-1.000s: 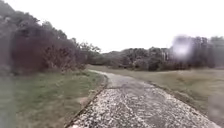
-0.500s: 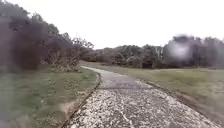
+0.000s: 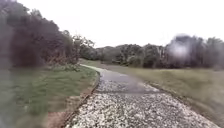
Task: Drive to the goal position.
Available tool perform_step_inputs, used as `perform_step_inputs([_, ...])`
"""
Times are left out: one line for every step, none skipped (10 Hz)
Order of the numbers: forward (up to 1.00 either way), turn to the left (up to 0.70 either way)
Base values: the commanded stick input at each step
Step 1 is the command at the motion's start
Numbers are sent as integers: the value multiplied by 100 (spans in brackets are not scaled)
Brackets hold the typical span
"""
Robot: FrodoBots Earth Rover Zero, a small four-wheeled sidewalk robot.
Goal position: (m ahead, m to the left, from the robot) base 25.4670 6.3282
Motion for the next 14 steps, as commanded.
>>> perform_step_inputs([70,0])
perform_step_inputs([70,0])
perform_step_inputs([70,0])
perform_step_inputs([70,0])
perform_step_inputs([70,0])
perform_step_inputs([70,0])
perform_step_inputs([70,0])
perform_step_inputs([70,0])
perform_step_inputs([70,0])
perform_step_inputs([70,0])
perform_step_inputs([70,0])
perform_step_inputs([70,0])
perform_step_inputs([70,0])
perform_step_inputs([70,0])
